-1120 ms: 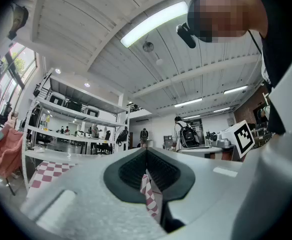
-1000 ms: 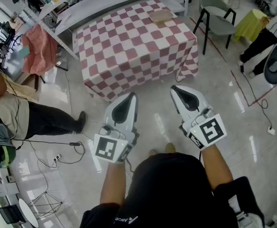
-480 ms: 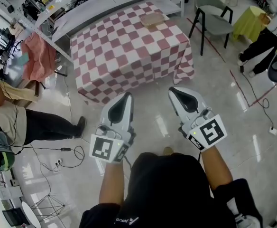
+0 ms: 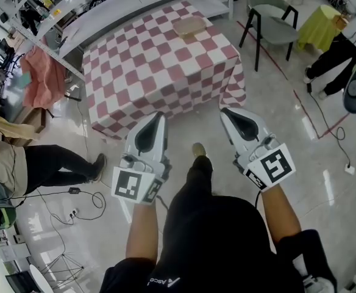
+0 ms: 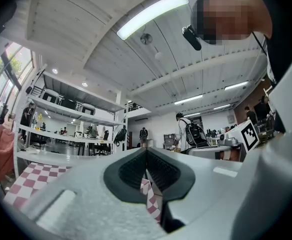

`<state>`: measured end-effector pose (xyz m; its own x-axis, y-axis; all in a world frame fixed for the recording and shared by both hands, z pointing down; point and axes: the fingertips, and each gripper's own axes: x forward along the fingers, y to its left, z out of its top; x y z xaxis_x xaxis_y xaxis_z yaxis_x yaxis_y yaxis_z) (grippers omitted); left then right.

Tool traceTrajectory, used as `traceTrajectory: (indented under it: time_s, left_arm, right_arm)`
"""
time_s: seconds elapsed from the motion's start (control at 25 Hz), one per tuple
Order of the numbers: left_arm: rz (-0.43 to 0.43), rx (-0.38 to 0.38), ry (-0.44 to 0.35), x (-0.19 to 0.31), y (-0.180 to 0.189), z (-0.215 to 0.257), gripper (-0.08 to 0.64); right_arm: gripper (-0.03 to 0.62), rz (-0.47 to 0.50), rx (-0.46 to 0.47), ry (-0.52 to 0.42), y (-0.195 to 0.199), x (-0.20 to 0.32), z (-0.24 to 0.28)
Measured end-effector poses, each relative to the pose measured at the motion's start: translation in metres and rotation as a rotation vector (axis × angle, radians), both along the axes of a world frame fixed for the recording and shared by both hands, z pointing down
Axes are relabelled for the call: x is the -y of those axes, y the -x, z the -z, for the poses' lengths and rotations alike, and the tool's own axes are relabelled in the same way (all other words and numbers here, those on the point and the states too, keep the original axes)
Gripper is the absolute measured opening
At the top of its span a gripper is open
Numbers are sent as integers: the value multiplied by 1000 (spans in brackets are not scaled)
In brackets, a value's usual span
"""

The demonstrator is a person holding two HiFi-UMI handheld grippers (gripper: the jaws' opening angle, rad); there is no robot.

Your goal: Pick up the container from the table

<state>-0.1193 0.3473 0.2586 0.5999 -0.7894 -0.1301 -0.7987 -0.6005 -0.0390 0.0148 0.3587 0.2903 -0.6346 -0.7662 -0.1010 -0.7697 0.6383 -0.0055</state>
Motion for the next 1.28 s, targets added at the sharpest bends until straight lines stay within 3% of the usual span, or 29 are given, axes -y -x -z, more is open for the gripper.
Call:
traceTrajectory:
  time_s: [0.16,0.36,0.76,1.28]
  left_arm:
    - [-8,-9,-12,59,-2,-7,9]
    - [-28,-42,13,175,-17,-14,9]
    - [-65,-42,53,363,-10,-27,9]
    - [-38,4,207,498,-17,-82,9]
  right_arm:
    - [3,14,-31,-8,3,54,-8]
    - [3,3,-68,3,-11,165,-7]
    - [3,-35,-107,18,-6,356,-2]
    - [3,-20,-206,100,-8,491,-42]
